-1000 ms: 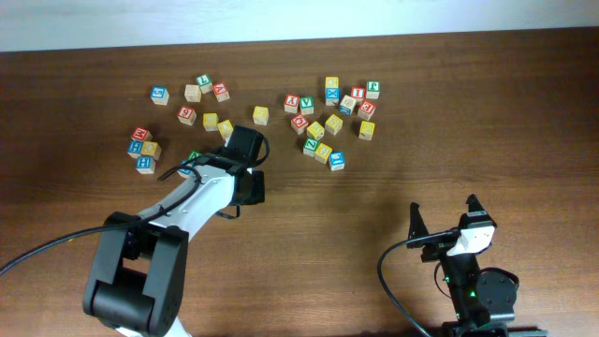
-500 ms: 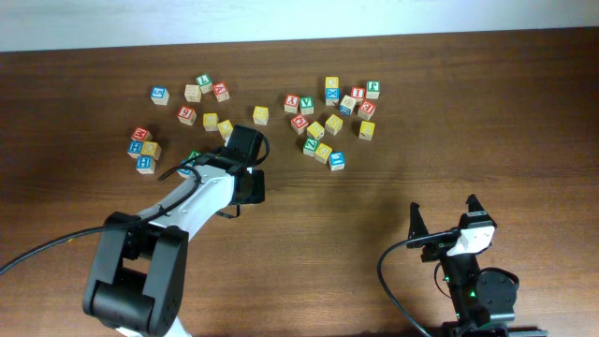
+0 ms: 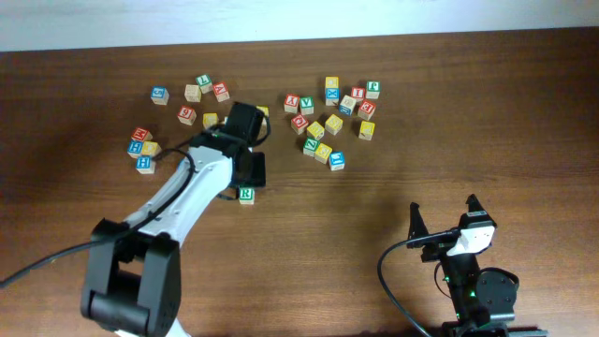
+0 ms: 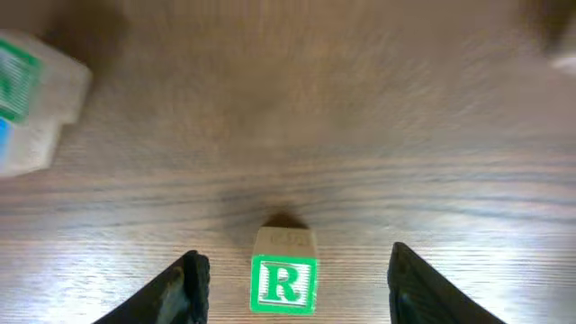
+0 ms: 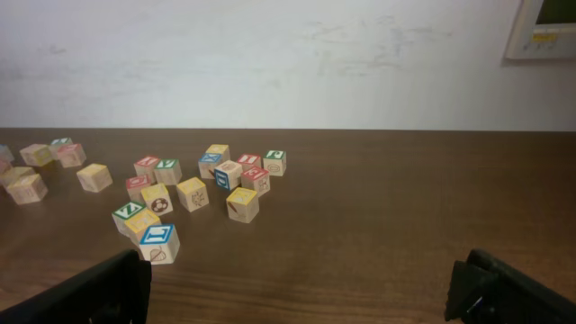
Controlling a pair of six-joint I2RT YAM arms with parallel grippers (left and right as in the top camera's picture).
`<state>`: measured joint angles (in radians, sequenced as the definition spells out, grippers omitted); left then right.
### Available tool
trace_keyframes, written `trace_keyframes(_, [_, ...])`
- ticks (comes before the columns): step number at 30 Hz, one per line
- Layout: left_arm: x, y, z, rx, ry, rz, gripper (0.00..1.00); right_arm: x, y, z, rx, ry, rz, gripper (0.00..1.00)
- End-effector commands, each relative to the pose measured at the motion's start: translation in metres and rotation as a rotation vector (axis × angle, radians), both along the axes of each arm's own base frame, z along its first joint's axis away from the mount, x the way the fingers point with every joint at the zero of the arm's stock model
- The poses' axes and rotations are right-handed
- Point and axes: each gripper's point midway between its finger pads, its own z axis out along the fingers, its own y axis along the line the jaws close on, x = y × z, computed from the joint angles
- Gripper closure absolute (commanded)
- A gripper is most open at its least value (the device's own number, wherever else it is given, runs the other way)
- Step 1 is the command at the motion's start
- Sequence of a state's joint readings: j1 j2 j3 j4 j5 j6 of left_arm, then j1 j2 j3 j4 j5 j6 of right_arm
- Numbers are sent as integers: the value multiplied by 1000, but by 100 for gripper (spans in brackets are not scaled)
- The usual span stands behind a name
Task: Spell out RSS
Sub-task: 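Move the left gripper to the yellow S block and align over it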
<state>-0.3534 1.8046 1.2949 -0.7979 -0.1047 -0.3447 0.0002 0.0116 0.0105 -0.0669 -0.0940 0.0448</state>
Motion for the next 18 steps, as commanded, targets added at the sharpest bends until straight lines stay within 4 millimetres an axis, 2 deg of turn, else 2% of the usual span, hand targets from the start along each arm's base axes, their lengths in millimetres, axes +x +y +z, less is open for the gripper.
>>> trace_keyframes(1, [26, -6, 64, -63, -160, 11, 39, 0, -3, -2, -1, 2, -12, 2])
trace_keyframes(3, [39, -2, 87, -84, -225, 30, 35, 0, -3, -2, 0, 2, -12, 2])
trace_keyframes(5, [52, 3, 107, -102, -277, 50, 21, 0, -3, -2, 0, 2, -12, 2])
trace_keyframes(6, [56, 4, 114, -113, -296, 55, 20, 0, -3, -2, 0, 2, -12, 2])
trace_keyframes(7, [62, 4, 121, -128, -318, 52, 22, 0, -3, -2, 0, 2, -12, 2])
trace_keyframes(9, [69, -15, 141, -193, -354, -121, 33, 0, -3, -2, 0, 2, -12, 2])
trace_keyframes(13, [76, -21, 170, -193, -347, -212, 29, 0, -3, -2, 0, 2, -12, 2])
trace_keyframes(15, [80, -22, 178, -169, -325, -250, 28, 0, -3, -2, 0, 2, -12, 2])
trace_keyframes(18, [86, -24, 177, -146, -271, -282, 23, 0, -3, -2, 0, 2, -12, 2])
